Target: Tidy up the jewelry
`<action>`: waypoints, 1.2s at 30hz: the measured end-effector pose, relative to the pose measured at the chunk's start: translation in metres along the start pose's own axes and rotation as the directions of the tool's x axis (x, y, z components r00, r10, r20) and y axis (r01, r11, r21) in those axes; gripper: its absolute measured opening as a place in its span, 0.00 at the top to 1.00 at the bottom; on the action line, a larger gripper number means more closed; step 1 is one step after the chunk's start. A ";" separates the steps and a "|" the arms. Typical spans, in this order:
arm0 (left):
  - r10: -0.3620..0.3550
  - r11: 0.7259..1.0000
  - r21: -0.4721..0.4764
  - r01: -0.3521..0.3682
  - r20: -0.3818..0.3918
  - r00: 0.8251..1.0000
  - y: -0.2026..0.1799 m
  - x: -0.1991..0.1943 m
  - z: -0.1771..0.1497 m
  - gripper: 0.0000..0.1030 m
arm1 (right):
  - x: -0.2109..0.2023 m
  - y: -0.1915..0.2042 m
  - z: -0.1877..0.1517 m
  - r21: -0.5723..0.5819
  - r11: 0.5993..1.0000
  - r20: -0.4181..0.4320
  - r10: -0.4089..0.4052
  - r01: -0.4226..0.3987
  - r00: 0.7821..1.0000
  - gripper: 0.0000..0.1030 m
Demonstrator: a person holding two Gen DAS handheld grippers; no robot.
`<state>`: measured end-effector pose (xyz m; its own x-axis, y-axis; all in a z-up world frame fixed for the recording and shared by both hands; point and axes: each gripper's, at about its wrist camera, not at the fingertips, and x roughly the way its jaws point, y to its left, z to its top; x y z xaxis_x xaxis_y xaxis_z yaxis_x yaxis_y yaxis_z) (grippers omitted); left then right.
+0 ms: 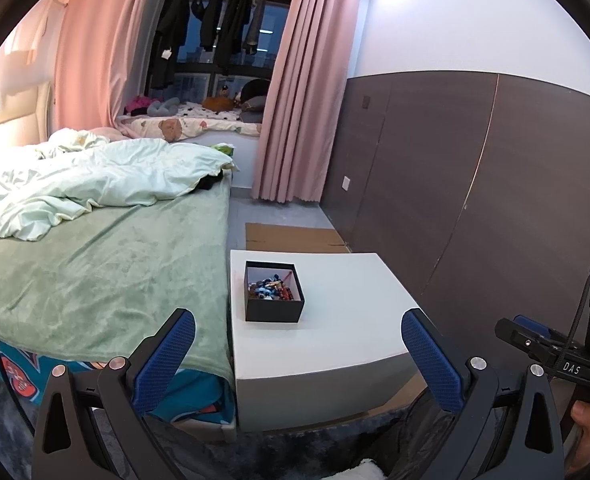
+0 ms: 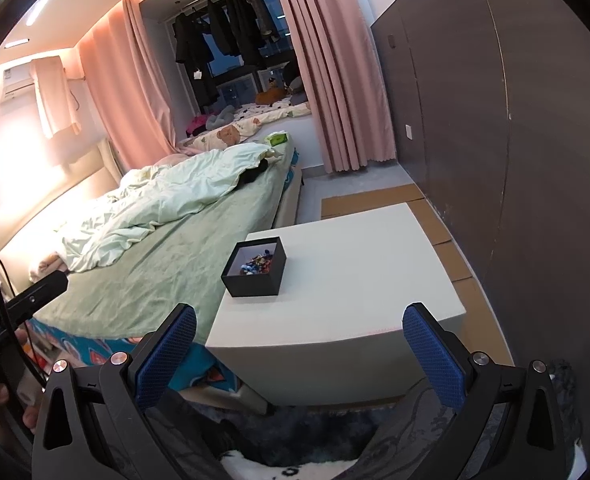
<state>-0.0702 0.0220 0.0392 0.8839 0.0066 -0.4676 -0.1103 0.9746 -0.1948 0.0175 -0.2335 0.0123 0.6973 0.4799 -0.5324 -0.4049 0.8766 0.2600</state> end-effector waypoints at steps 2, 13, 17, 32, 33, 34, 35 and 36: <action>-0.003 1.000 0.001 0.003 0.001 1.000 0.000 0.000 0.000 0.00 | 0.000 0.000 0.000 0.001 1.000 -0.001 0.001 -0.001 1.000 0.00; 0.005 1.000 0.030 -0.005 0.012 1.000 -0.011 -0.006 -0.002 0.00 | -0.001 0.001 0.000 0.003 1.000 -0.001 -0.002 0.002 1.000 0.00; 0.009 0.999 0.034 -0.009 0.010 1.000 -0.011 -0.006 -0.001 0.00 | 0.000 0.001 0.001 0.006 1.000 -0.003 0.001 -0.001 1.000 0.00; -0.025 0.999 0.034 0.025 -0.008 1.000 -0.010 -0.005 -0.003 0.00 | 0.000 0.003 -0.003 0.008 1.000 -0.011 -0.008 0.008 1.000 0.00; -0.032 0.999 0.038 0.032 -0.006 0.999 -0.012 -0.005 -0.004 0.00 | 0.000 0.003 -0.003 0.008 1.000 -0.012 -0.010 0.010 1.000 0.00; -0.033 0.998 0.046 0.033 -0.002 0.999 -0.014 -0.005 -0.005 0.00 | 0.001 0.003 -0.003 0.010 1.000 -0.013 -0.011 0.011 1.000 0.00; -0.029 0.998 0.053 0.029 0.001 1.000 -0.016 -0.005 -0.007 0.00 | 0.001 0.003 -0.004 0.011 1.000 -0.014 -0.012 0.012 1.000 0.00; -0.025 0.998 0.057 0.025 0.002 1.000 -0.017 -0.005 -0.009 0.00 | 0.001 0.003 -0.004 0.011 1.000 -0.014 -0.013 0.013 1.000 0.00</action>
<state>-0.0767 0.0034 0.0371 0.8871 -0.0172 -0.4612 -0.0623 0.9857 -0.1566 0.0147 -0.2308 0.0095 0.6941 0.4683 -0.5468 -0.3895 0.8830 0.2619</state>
